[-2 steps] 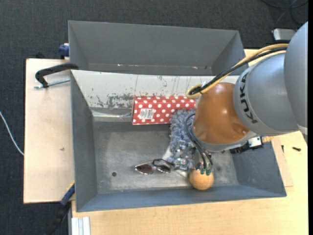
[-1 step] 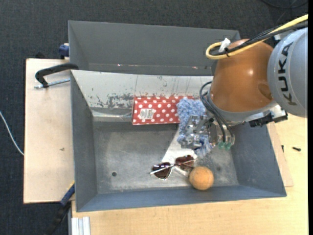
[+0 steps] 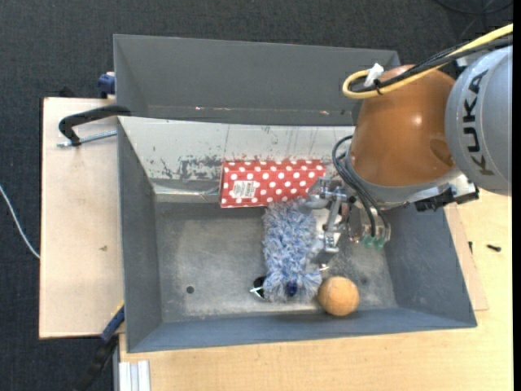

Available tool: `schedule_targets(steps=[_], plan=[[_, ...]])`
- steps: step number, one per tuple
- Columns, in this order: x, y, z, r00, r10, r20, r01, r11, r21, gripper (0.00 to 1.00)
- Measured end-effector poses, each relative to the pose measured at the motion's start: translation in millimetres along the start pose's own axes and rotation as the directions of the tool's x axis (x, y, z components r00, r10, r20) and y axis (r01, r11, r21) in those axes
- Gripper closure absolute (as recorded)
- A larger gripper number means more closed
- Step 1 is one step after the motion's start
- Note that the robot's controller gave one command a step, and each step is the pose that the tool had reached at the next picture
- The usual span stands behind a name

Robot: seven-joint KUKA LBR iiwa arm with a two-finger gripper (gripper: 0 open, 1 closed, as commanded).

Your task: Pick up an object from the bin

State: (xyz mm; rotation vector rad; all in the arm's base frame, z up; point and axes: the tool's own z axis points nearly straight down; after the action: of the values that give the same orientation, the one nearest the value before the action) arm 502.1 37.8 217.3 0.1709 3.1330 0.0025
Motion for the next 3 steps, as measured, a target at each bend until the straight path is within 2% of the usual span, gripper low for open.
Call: schedule_targets(steps=[1,2,3], plan=[[0.0,0.0,0.0,1.0,0.0,0.0,0.0,1.0,0.0,0.0],[-19.8,-1.1,119.1,0.994,-0.113,0.004,0.113,0.994,-0.003,1.0],[-19.8,-1.1,119.1,0.994,-0.112,0.005,0.112,0.994,-0.003,1.0]])
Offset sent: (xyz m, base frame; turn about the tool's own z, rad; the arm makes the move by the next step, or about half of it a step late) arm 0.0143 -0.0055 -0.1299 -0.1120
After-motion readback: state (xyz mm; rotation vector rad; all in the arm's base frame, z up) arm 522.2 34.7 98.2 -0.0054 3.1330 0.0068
